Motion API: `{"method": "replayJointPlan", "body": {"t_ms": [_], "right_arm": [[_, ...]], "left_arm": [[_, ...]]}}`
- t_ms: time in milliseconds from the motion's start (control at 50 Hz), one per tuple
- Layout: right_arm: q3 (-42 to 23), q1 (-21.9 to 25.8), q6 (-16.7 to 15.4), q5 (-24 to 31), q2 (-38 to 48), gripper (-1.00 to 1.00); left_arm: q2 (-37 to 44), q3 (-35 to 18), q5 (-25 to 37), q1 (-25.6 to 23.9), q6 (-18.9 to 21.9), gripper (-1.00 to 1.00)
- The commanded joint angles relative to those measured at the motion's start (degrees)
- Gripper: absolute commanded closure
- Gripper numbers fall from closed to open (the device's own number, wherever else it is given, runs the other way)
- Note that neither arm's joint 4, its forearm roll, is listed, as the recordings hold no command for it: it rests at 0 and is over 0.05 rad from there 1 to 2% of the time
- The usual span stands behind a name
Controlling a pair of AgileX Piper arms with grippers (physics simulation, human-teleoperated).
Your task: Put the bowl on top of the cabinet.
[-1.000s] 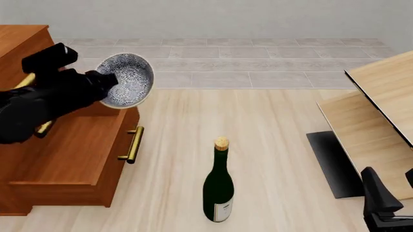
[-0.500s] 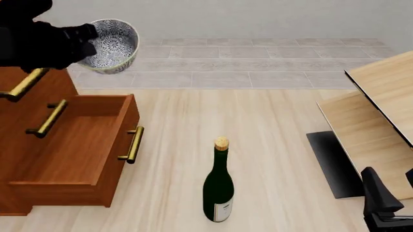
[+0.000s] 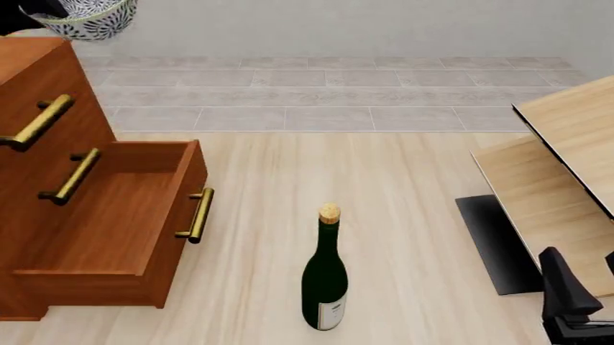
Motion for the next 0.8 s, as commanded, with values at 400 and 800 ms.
{"method": "replayJointPlan", "body": {"t_ms": [400, 800], "right_arm": [[0.09, -0.27, 0.21, -0.37, -0.07, -1.0], [0.01, -0.12, -0.06, -0.17, -0.06, -1.0]], "left_arm": [[5.38, -17.76, 13.65, 21.35, -3.83, 1.0], [8.06, -14.68, 13.65, 31.16, -5.56, 1.0]]}}
